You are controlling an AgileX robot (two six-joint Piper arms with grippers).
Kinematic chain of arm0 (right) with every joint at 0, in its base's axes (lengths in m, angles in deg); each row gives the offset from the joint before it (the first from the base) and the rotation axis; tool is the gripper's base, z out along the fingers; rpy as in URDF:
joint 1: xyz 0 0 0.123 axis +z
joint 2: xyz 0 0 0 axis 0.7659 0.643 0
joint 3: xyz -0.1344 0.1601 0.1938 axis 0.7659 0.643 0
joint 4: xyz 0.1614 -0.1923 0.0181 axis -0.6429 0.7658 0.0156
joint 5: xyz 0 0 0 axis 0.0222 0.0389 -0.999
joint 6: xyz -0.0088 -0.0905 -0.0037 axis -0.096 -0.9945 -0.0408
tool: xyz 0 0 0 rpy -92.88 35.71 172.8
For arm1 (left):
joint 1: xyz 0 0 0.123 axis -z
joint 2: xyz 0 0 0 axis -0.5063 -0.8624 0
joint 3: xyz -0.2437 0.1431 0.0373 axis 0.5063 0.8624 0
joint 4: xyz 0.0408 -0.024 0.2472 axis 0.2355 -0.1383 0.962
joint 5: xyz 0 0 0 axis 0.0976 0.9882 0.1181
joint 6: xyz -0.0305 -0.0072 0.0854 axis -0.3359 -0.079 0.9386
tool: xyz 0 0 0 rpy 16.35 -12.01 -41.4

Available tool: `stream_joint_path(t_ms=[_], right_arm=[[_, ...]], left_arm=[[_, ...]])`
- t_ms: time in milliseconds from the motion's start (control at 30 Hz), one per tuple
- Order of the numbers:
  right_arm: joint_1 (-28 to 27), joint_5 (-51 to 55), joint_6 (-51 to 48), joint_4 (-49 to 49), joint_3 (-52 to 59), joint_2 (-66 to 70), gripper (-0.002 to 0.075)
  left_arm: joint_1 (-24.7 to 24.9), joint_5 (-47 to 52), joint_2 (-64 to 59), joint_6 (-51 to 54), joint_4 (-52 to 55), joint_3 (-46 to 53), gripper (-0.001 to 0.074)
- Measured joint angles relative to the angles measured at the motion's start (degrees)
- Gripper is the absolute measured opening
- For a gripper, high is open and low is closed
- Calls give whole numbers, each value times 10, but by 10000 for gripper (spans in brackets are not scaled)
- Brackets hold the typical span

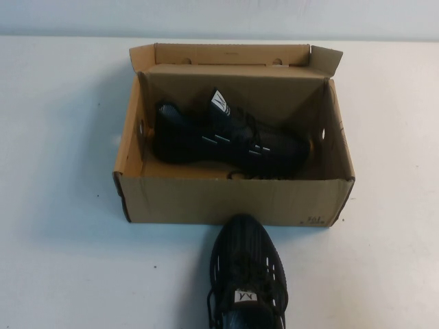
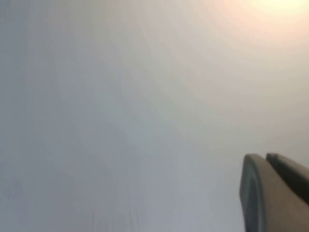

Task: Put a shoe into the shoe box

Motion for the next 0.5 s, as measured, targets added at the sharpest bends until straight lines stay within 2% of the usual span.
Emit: stream_joint_path(t_ms=[267, 367, 500], right_arm=[[0, -249, 6, -8, 0, -1, -16], [0, -257, 38, -25, -30, -4, -17], [0, -184, 55, -48, -135, -4, -16]], left_arm=[[0, -224, 1, -64, 0, -1, -1], [0, -227, 1, -87, -1, -35, -1], [0, -172, 1, -92, -2, -127, -1]])
